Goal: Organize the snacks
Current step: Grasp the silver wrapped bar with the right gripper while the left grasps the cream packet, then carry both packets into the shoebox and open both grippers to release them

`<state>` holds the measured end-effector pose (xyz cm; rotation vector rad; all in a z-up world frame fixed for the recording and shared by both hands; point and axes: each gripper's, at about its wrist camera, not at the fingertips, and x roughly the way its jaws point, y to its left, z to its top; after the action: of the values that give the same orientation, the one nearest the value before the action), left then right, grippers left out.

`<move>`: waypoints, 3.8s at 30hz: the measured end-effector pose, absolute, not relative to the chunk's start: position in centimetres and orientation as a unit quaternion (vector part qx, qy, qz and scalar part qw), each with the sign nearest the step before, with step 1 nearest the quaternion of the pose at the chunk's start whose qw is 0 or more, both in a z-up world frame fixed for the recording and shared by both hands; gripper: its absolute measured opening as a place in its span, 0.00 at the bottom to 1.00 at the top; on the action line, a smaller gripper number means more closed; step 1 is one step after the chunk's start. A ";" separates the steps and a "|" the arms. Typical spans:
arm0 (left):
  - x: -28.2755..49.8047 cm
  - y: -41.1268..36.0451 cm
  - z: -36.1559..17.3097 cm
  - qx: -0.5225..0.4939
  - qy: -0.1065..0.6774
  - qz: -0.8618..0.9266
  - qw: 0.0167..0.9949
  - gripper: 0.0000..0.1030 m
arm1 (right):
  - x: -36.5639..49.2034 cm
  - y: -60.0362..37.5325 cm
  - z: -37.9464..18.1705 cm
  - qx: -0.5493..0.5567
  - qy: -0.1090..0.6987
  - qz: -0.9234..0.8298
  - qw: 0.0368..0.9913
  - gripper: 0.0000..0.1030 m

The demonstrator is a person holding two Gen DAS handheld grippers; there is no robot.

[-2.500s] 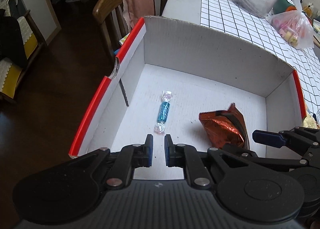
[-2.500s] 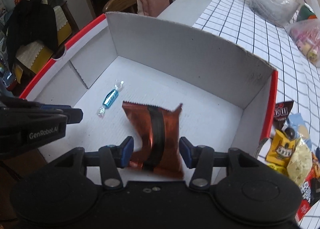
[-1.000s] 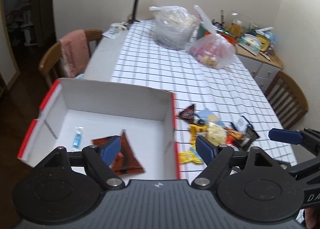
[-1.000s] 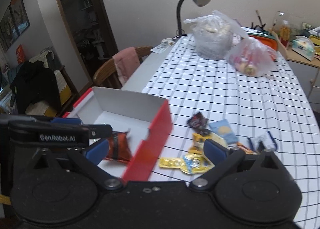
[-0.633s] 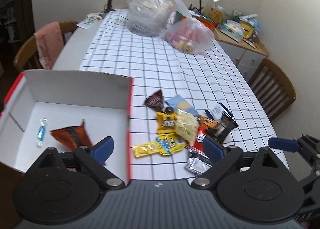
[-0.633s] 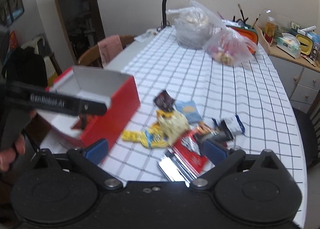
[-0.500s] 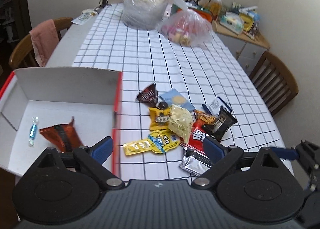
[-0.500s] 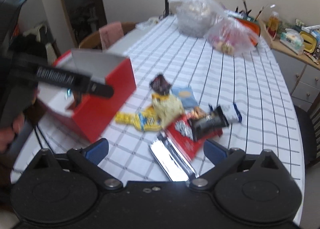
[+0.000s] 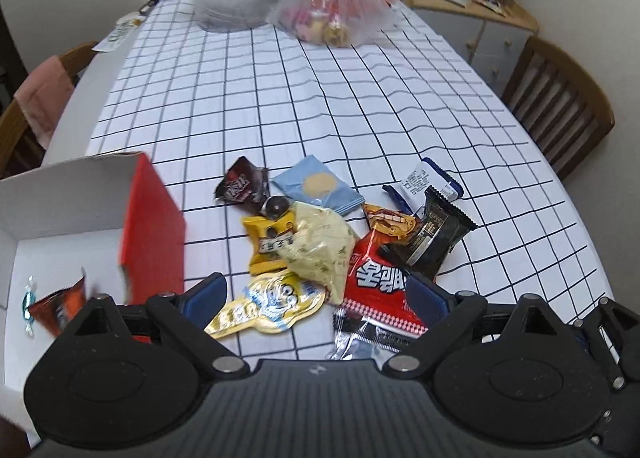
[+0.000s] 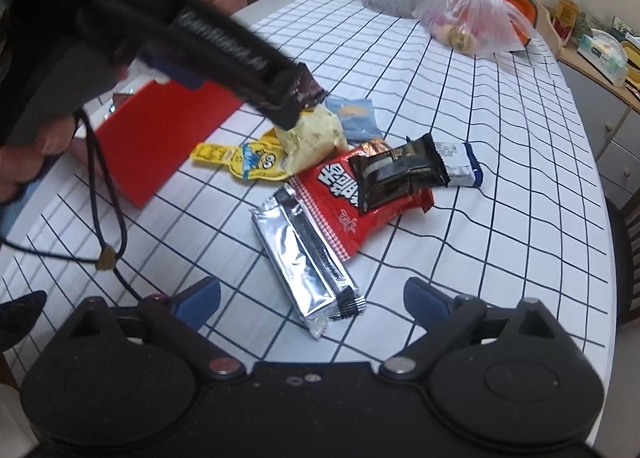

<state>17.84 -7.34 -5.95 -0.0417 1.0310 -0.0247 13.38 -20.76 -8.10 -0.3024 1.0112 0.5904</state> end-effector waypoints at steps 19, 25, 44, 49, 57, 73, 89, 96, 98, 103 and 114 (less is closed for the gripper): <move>24.2 -9.1 -10.9 0.060 0.543 0.008 0.838 0.93 | 17.0 -17.9 -11.7 -0.166 0.501 0.293 0.797 0.84; 24.9 -8.8 -12.1 0.063 0.557 0.008 0.828 0.83 | 17.5 -17.7 -11.8 -0.165 0.509 0.306 0.787 0.73; 24.7 -8.3 -12.3 0.046 0.561 -0.002 0.827 0.50 | 17.3 -16.8 -11.9 -0.177 0.512 0.314 0.779 0.42; 24.3 -7.7 -12.0 0.029 0.559 0.003 0.829 0.45 | 17.3 -17.6 -11.3 -0.148 0.515 0.312 0.784 0.22; 23.2 -6.3 -11.2 0.000 0.553 0.011 0.833 0.45 | 16.7 -17.4 -11.5 -0.157 0.516 0.314 0.781 0.30; 19.6 -4.5 -7.6 -0.042 0.529 0.000 0.847 0.45 | 16.7 -14.0 -13.0 -0.222 0.524 0.300 0.765 0.49; 15.5 -2.4 -3.7 -0.073 0.504 -0.012 0.861 0.45 | 15.3 -16.2 -8.7 -0.121 0.520 0.289 0.794 0.40; 13.3 -0.4 -0.7 -0.080 0.476 -0.009 0.876 0.45 | 14.3 -16.5 -3.9 -0.062 0.495 0.280 0.821 0.40; 12.6 0.3 0.1 -0.079 0.468 -0.007 0.880 0.45 | 14.2 -16.2 -2.6 -0.048 0.489 0.279 0.825 0.40; 11.2 2.7 1.3 -0.081 0.455 0.007 0.887 0.45 | 14.2 -14.4 -0.6 -0.035 0.478 0.277 0.833 0.40; 9.1 9.5 1.5 -0.092 0.446 0.061 0.888 0.45 | 14.7 -7.3 0.8 -0.044 0.471 0.302 0.828 0.40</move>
<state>9.05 9.51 1.49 -0.1915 0.9264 0.1264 14.71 -7.26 0.81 -0.0938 1.0006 0.6404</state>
